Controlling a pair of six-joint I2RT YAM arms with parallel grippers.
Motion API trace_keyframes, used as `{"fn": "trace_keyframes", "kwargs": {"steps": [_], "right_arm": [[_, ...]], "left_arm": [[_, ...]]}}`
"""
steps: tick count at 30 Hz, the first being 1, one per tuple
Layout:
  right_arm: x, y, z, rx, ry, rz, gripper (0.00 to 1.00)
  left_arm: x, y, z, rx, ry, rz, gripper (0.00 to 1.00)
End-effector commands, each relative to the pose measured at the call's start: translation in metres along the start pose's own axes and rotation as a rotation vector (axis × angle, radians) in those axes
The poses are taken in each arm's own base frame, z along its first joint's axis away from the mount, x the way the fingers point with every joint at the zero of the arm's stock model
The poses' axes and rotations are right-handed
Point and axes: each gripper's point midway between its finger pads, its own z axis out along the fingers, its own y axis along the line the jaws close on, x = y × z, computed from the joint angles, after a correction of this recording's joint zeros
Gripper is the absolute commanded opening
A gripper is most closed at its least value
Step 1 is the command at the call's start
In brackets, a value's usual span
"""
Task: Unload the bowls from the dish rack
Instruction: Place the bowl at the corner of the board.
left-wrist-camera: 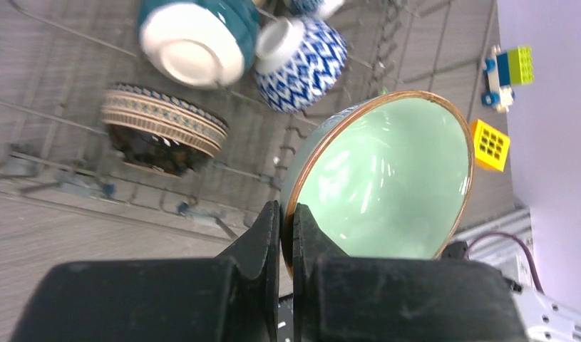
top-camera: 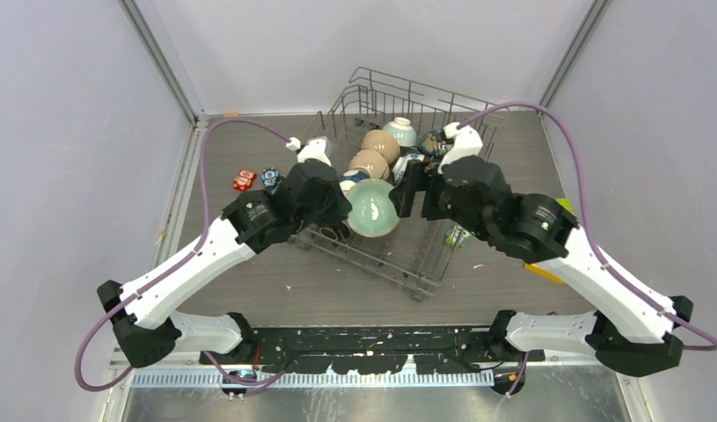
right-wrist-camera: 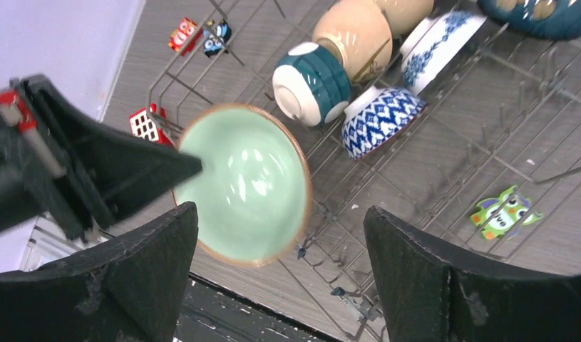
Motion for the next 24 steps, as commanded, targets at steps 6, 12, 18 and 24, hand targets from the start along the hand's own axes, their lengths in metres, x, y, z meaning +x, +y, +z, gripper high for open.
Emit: {"fn": "trace_keyframes", "kwargs": {"steps": [6,12,18,24], "right_arm": [[-0.038,-0.052,-0.077,-0.059,-0.351,0.046,0.96],[-0.006,-0.073,-0.082,-0.082,-0.354,0.074,0.96],[0.035,-0.083,-0.062,-0.09,-0.294,0.088,0.96],[0.049,-0.089,-0.057,-0.092,-0.285,0.051,0.96]], "left_arm": [[-0.129,0.078,-0.034,-0.058,-0.319,-0.218,0.0],[-0.179,0.132,-0.035,-0.108,-0.413,-0.386,0.0],[-0.218,0.21,-0.028,-0.227,-0.522,-0.572,0.0],[-0.226,0.293,0.006,-0.381,-0.551,-0.704,0.0]]}}
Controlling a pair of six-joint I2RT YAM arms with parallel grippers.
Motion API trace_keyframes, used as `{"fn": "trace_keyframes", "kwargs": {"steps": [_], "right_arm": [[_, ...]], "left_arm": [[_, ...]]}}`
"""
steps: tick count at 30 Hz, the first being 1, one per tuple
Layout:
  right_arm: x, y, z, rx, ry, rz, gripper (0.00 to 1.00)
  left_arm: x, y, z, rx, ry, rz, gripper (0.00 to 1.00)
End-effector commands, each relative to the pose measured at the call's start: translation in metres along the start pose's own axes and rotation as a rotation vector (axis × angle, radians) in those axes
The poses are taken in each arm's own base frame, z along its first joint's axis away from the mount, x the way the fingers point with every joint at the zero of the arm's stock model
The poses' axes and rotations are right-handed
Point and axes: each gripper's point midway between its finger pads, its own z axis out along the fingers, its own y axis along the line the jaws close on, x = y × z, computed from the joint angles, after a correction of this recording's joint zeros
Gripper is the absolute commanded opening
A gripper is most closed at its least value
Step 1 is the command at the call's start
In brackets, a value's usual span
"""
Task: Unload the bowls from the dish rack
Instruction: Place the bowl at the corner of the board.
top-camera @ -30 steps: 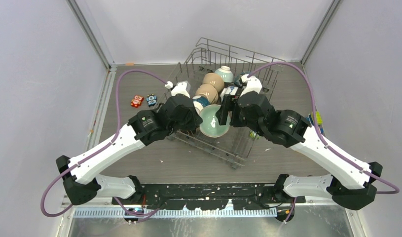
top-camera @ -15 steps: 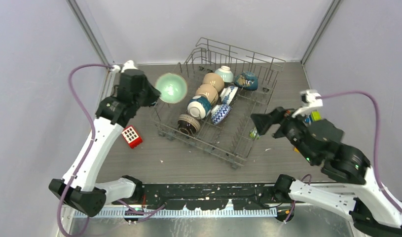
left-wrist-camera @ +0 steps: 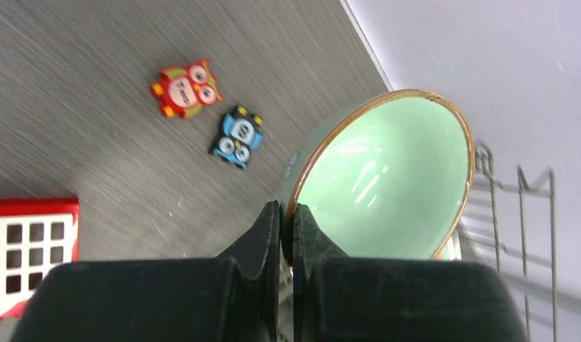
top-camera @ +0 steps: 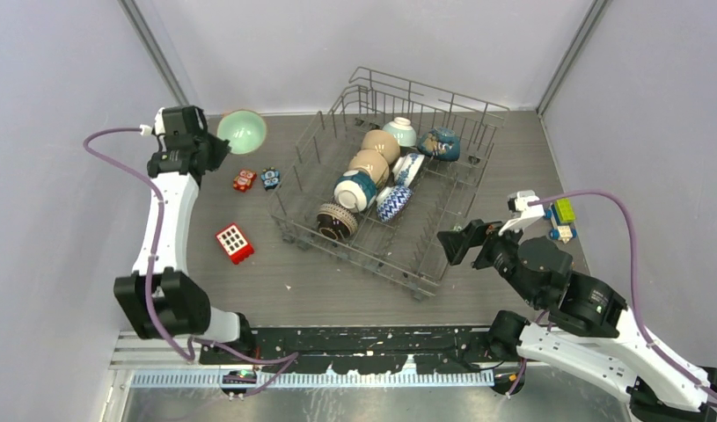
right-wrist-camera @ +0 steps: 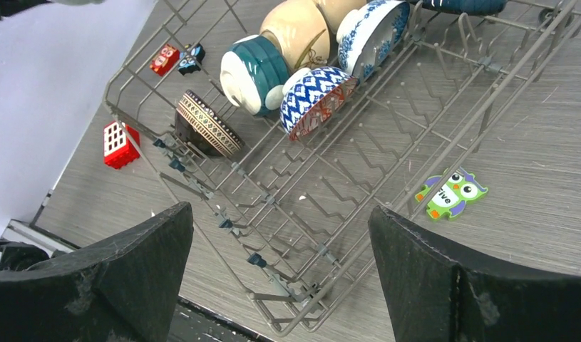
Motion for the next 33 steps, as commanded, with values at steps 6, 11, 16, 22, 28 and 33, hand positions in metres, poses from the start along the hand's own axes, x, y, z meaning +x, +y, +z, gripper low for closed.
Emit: {"fn": "trace_keyframes", "kwargs": {"steps": [6,11,16,22,28,33], "right_arm": [[-0.013,0.003,-0.004,-0.049,-0.098,0.034,0.95],[-0.019,-0.002,-0.006,-0.025,-0.128,0.065,0.95],[-0.032,-0.003,-0.008,-0.015,-0.171,0.064,0.95],[-0.043,-0.006,-0.01,0.008,-0.208,0.05,0.95],[-0.047,-0.012,-0.008,0.05,-0.229,0.052,0.95],[-0.049,-0.013,-0.006,0.067,-0.234,0.039,0.95]], "left_arm": [[-0.058,-0.006,0.071,0.003,-0.131,-0.116,0.0],[-0.055,0.007,0.117,-0.062,-0.102,-0.141,0.0],[-0.058,0.02,0.153,-0.106,-0.107,-0.177,0.0],[-0.058,0.026,0.186,-0.122,-0.111,-0.202,0.0],[-0.05,0.033,0.213,-0.131,-0.107,-0.233,0.0],[-0.039,0.043,0.228,-0.152,-0.082,-0.235,0.0]]}}
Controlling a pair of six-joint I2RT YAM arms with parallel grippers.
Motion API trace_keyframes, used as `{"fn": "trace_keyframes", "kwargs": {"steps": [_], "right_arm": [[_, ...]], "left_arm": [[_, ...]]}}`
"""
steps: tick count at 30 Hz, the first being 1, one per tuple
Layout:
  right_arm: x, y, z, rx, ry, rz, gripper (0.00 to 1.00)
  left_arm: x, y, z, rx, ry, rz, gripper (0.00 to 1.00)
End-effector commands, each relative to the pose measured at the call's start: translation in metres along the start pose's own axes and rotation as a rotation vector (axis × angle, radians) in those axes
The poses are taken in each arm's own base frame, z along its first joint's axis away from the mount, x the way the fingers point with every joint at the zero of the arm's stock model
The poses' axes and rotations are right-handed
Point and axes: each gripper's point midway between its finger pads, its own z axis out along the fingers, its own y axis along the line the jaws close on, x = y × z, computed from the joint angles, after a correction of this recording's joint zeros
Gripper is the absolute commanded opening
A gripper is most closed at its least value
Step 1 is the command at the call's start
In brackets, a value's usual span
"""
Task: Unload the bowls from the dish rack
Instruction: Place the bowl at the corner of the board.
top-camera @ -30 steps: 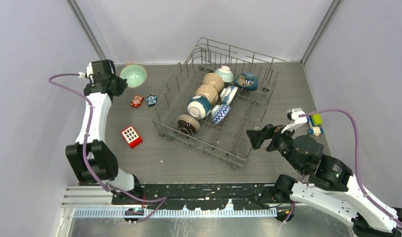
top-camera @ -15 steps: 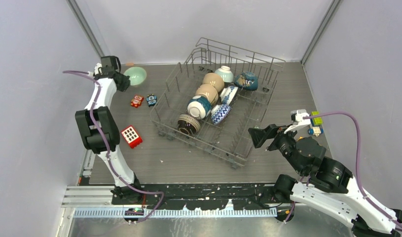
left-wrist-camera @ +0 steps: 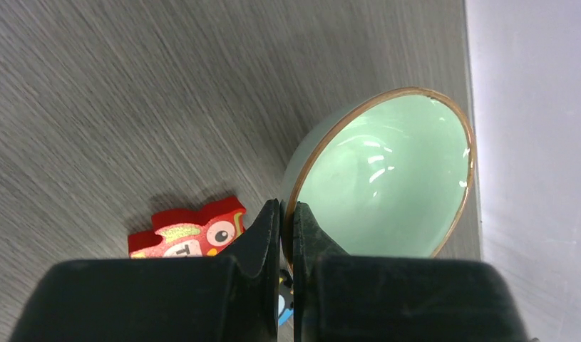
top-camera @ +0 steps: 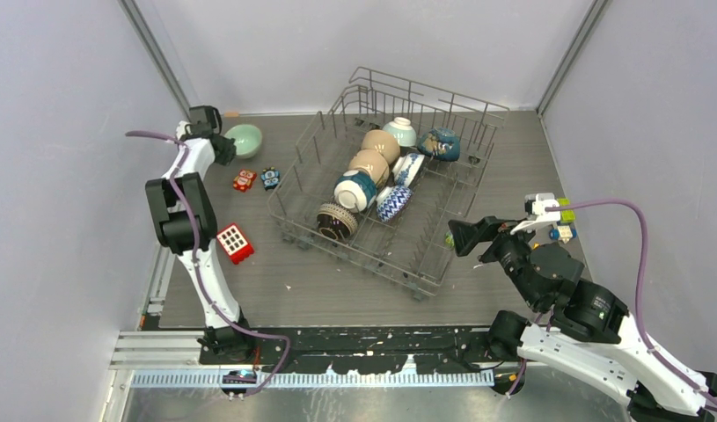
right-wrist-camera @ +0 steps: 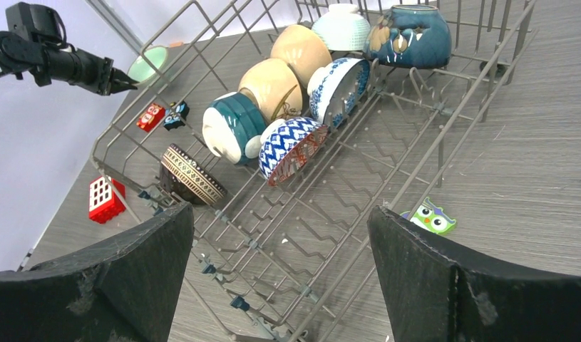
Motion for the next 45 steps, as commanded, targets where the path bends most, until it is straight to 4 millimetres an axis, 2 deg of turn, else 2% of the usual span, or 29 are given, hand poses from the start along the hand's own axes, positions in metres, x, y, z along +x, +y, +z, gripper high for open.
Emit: {"fn": "trace_keyframes", "kwargs": {"steps": [1,17,26,29,32,37,41,45], "right_arm": [[-0.027,0.004,0.001,0.017,-0.078,0.027,0.95],[-0.028,0.003,0.002,0.025,-0.079,0.01,0.95],[-0.028,0.003,0.002,0.027,-0.078,0.011,0.95],[-0.027,0.002,0.002,0.029,-0.076,0.008,0.95],[-0.028,0.001,0.001,0.03,-0.077,0.009,0.95],[-0.03,0.003,-0.002,0.016,-0.073,0.009,0.95],[-0.032,0.005,-0.004,0.0,-0.068,0.008,0.95],[-0.04,0.009,-0.007,-0.011,-0.064,-0.012,0.95]], "left_arm": [[-0.03,-0.042,-0.008,0.132,-0.088,-0.054,0.0],[-0.017,-0.023,0.007,0.064,-0.053,-0.02,0.0],[-0.014,-0.022,0.01,0.067,-0.042,-0.012,0.01],[-0.013,-0.023,0.01,0.071,-0.036,-0.009,0.08],[-0.014,-0.025,0.007,0.078,-0.033,-0.001,0.22],[-0.022,-0.038,-0.009,0.113,-0.039,0.01,0.43],[-0.037,-0.055,-0.039,0.166,-0.075,0.017,0.61],[-0.057,-0.081,-0.09,0.262,-0.126,0.014,0.81]]}}
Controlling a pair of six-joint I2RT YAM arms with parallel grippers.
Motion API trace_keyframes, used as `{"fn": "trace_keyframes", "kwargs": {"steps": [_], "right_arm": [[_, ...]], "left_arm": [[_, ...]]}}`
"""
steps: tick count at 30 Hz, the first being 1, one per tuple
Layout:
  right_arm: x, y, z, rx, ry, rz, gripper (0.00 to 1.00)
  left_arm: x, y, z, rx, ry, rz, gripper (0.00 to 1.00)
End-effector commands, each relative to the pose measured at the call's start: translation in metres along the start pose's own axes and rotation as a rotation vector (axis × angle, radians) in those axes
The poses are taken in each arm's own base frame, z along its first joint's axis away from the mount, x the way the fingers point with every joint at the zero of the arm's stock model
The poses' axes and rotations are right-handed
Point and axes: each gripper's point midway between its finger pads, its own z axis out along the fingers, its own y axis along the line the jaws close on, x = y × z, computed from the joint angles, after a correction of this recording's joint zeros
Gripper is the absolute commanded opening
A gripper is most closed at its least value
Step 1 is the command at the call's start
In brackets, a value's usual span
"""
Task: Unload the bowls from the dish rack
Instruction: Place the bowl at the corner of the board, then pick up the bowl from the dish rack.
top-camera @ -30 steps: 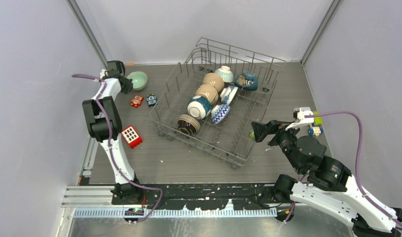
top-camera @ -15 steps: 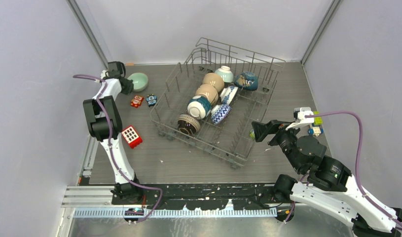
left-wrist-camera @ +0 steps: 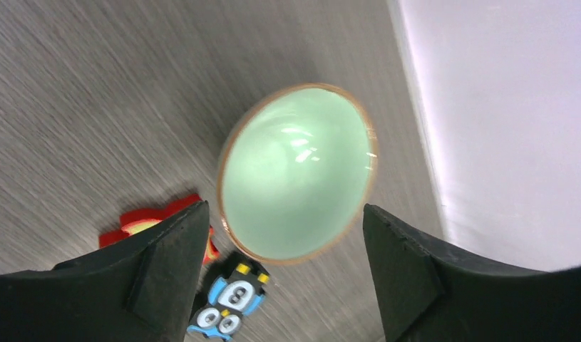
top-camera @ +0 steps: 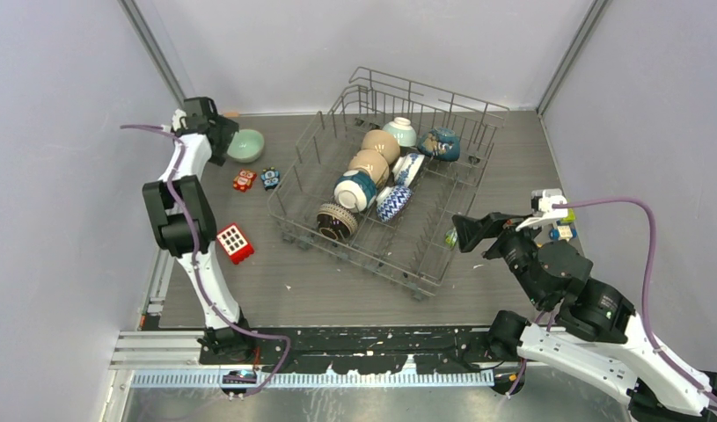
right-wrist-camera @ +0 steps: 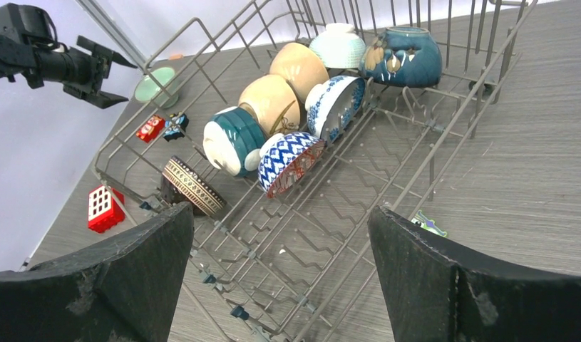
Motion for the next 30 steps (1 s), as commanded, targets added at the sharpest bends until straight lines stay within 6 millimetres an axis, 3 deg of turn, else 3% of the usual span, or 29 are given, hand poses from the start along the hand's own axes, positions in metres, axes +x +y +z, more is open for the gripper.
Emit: {"fn": "trace_keyframes", "kwargs": {"steps": [1,2,3,6,8,11,14,18,22,26,30], "right_arm": [[-0.027,0.008,-0.007,-0.028,-0.033,0.004,0.95],[-0.029,0.009,-0.008,-0.03,-0.031,-0.002,0.95],[-0.033,0.01,-0.009,-0.032,-0.031,-0.005,0.95],[-0.041,0.012,-0.011,-0.031,-0.019,-0.019,0.95],[-0.046,0.013,-0.012,-0.023,-0.008,-0.031,0.95],[-0.05,0.019,-0.007,-0.007,0.02,-0.061,0.95],[-0.048,0.031,0.003,-0.005,0.073,-0.094,0.95],[-0.037,0.048,0.025,0.009,0.115,-0.08,0.93],[-0.012,0.079,0.054,-0.045,0.18,-0.074,0.91],[0.018,0.105,0.083,-0.08,0.273,-0.092,0.89],[0.048,0.1,0.119,-0.053,0.362,0.08,0.82]], "left_arm": [[-0.056,-0.073,-0.098,0.234,-0.142,-0.001,0.88],[-0.059,-0.078,-0.115,0.261,-0.153,0.006,0.97],[-0.06,-0.083,-0.132,0.283,-0.158,0.02,0.99],[-0.053,-0.091,-0.182,0.358,-0.152,0.074,1.0],[-0.044,-0.096,-0.227,0.432,-0.164,0.127,1.0],[-0.013,-0.094,-0.277,0.52,-0.173,0.249,1.0],[0.032,-0.089,-0.32,0.613,-0.148,0.401,1.0],[0.097,-0.064,-0.351,0.699,-0.046,0.575,1.0],[0.145,-0.027,-0.365,0.716,0.053,0.706,0.96],[0.161,0.015,-0.365,0.674,0.093,0.715,0.92],[0.167,0.046,-0.367,0.678,0.11,0.693,0.91]]}}
